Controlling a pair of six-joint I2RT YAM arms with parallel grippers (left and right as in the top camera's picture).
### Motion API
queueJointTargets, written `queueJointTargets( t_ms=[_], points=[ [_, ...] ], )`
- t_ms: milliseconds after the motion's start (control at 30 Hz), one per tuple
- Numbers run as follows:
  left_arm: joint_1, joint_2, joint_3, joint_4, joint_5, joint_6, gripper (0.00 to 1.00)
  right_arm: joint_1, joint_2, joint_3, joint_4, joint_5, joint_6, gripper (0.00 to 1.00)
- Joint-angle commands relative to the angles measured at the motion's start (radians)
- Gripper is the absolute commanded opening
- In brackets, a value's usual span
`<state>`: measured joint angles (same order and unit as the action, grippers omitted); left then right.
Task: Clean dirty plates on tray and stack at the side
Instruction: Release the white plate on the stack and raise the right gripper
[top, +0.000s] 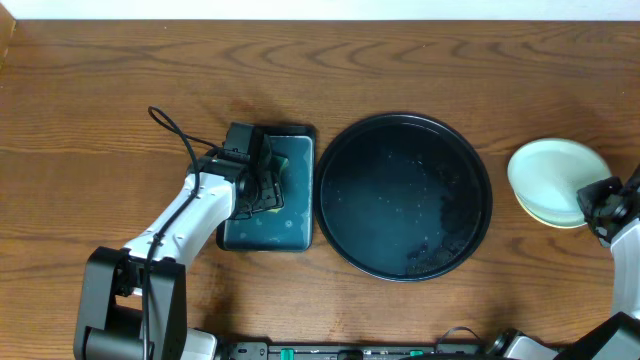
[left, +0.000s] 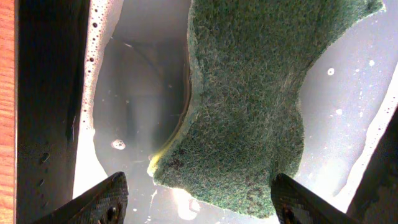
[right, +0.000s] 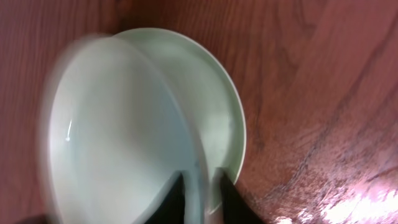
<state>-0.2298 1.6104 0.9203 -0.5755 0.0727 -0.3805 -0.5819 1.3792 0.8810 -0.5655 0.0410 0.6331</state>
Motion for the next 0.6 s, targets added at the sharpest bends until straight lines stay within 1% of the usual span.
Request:
queueJointTargets(
  t_ms=[0, 33, 67, 467, 567],
  points=[
    [0.003, 0.008, -0.014, 0.001, -0.002, 0.002, 0.75, -0.009, -0.002, 0.000, -0.003, 0.014, -0.006, 0.43],
    [0.003, 0.008, -0.014, 0.001, -0.002, 0.002, 0.75, -0.009, -0.002, 0.000, -0.003, 0.014, -0.006, 0.49],
    [0.003, 0.008, -0.014, 0.001, -0.002, 0.002, 0.75, -0.009, -0.002, 0.000, -0.003, 0.014, -0.006, 0.51],
    [0.003, 0.008, -0.014, 0.001, -0.002, 0.002, 0.75, -0.009, 0.021, 0.000, -0.003, 0.014, -0.006, 0.51],
    [0.003, 0.008, -0.014, 0.001, -0.002, 0.002, 0.75, -0.009, 0.034, 0.000, -0.002, 0.014, -0.006, 0.53]
  ],
)
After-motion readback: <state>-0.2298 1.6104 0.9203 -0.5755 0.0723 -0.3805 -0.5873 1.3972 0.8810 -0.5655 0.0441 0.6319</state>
